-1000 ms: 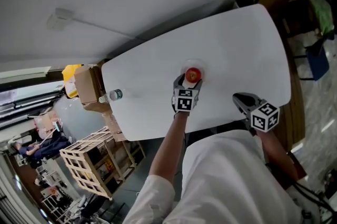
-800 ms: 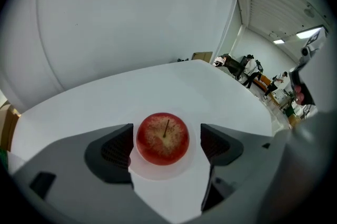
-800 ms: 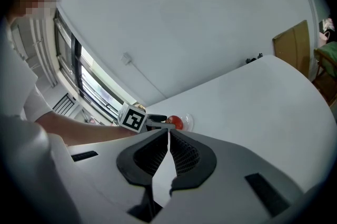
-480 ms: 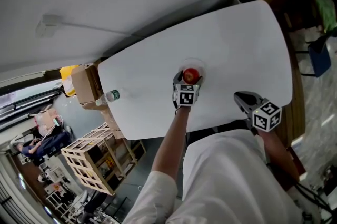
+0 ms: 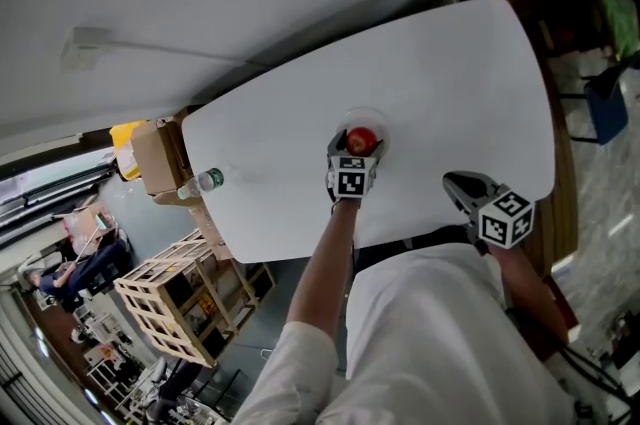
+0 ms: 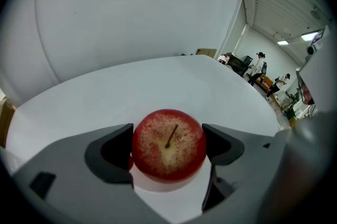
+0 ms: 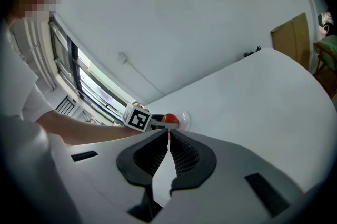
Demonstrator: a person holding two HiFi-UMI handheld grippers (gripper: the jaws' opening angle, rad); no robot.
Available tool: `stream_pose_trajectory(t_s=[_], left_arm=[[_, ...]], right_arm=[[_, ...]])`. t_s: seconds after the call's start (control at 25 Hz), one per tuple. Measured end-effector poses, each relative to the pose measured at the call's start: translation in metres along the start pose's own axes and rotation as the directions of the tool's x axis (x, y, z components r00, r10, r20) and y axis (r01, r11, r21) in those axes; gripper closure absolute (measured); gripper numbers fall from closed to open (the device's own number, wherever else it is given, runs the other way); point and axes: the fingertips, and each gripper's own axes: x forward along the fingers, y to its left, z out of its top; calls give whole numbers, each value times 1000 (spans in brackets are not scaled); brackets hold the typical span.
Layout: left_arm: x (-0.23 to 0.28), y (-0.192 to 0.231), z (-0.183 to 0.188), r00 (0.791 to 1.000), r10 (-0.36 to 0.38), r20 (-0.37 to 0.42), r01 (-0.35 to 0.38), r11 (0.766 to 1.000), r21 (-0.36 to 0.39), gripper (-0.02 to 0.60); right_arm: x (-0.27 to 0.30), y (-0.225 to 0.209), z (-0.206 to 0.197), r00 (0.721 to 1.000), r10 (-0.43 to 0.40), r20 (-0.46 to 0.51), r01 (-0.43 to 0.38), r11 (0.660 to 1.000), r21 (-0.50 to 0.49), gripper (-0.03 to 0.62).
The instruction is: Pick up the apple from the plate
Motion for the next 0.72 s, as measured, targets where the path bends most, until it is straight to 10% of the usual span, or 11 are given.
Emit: stream_pose_trajectory(t_s=[0.72], left_arm=[[-56, -9, 25, 986, -63, 155, 75, 995, -70, 176]], right_arm=[[11, 24, 10, 999, 44, 14, -44, 997, -58, 556]])
